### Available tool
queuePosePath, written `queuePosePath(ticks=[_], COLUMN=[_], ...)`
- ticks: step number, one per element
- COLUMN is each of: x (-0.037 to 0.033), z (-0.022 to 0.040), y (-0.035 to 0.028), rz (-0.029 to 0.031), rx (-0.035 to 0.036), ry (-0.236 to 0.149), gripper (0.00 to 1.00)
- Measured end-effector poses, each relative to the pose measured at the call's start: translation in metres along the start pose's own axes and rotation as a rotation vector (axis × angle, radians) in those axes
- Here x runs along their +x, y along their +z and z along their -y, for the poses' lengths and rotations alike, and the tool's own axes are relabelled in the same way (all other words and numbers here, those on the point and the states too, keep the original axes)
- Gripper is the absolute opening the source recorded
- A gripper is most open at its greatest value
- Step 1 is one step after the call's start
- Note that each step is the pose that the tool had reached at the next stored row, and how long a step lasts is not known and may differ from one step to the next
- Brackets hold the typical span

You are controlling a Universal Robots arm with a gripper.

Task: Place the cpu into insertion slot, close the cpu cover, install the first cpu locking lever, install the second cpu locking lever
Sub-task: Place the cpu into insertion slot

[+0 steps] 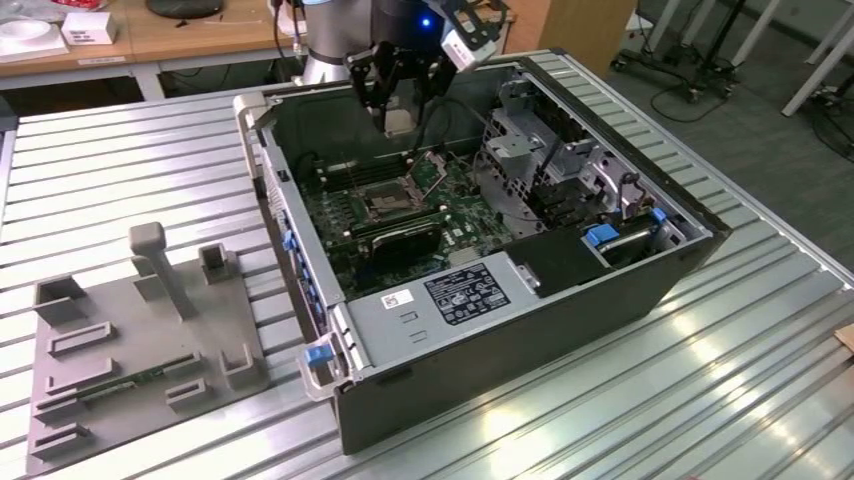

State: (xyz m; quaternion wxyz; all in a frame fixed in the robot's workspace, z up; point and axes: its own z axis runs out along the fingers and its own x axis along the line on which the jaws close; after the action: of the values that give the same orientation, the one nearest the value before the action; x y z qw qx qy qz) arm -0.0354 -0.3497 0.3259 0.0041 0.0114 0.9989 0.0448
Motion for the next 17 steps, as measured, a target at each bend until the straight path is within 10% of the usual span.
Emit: queuePosePath(ticks=[17], x=[0.0], z=[0.0003], y=[0.0035], rz=[0.0008], rx=[-0.0002], ry=[0.0], gripper=[0.54])
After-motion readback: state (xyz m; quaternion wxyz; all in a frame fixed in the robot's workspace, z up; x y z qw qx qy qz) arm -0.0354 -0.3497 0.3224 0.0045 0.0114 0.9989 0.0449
